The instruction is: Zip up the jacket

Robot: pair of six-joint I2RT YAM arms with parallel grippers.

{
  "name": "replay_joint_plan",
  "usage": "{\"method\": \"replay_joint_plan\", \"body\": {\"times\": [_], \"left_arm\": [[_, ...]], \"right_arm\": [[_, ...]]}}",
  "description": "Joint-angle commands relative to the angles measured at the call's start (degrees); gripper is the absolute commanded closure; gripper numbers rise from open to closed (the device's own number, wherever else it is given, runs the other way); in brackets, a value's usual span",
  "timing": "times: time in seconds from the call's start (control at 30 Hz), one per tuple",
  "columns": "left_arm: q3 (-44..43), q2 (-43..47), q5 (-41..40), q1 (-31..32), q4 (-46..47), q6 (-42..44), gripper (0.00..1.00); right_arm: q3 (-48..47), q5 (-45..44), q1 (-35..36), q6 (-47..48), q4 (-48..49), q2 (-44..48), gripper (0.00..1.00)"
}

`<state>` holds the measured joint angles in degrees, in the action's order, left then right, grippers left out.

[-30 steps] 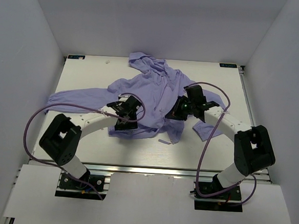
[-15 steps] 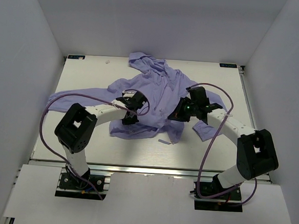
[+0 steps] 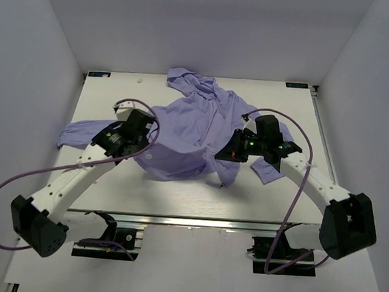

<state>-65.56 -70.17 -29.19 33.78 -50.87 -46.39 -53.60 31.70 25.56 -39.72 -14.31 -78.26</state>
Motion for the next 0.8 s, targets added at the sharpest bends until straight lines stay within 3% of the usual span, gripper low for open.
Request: {"method": "replay_joint_plan", "body": {"times": [0.0,0.1,0.2,0.37,0.4,0.43,0.47,0.5,0.53,0.57,0.77], "left_arm": [[3.0,3.2,-2.0,-2.0,-11.3,-4.0,1.00],[7.3,4.2,-2.8,-4.9,-17.5,-8.6,1.00],[12.1,5.0,-1.8,-9.4,-20.1,-11.7,1.00],[8.1,2.7,1.2,-10.2,-26.5,-15.2,1.00],[7.6,2.8,0.3,-10.2,-28.9,-15.7,1.00],[7.3,3.0,0.3,-10.2,-29.7,-15.8,0.90],[6.5,3.5,0.4,-10.2,-30.0,-14.9,0.71],[6.0,4.0,2.0,-10.2,-30.1,-14.2,0.06],[5.7,5.2,2.8,-10.2,-30.0,-13.6,0.02],[5.3,5.8,3.4,-10.2,-30.0,-12.9,0.02],[1.8,9.4,8.4,-10.2,-26.5,-9.1,0.02]], "right_arm": [[4.6,7.1,-0.1,-3.1,2.3,5.3,1.00],[9.2,6.4,2.6,-2.1,1.3,9.4,1.00],[15.4,-3.4,9.6,1.2,-5.3,10.8,1.00],[22.8,-9.4,15.8,0.8,-7.7,9.1,1.00],[22.1,-10.1,16.0,1.7,-10.5,9.3,0.96],[20.9,-13.0,16.5,2.3,-12.4,9.6,0.63],[18.2,-15.4,16.8,2.7,-14.0,11.0,0.47],[16.9,-17.2,16.9,3.8,-16.8,12.0,0.35],[15.6,-20.9,16.9,4.1,-18.0,12.9,0.19],[12.9,-22.5,16.9,4.8,-19.0,14.4,0.11],[6.3,-33.5,16.5,7.5,-22.3,15.2,0.11]]}}
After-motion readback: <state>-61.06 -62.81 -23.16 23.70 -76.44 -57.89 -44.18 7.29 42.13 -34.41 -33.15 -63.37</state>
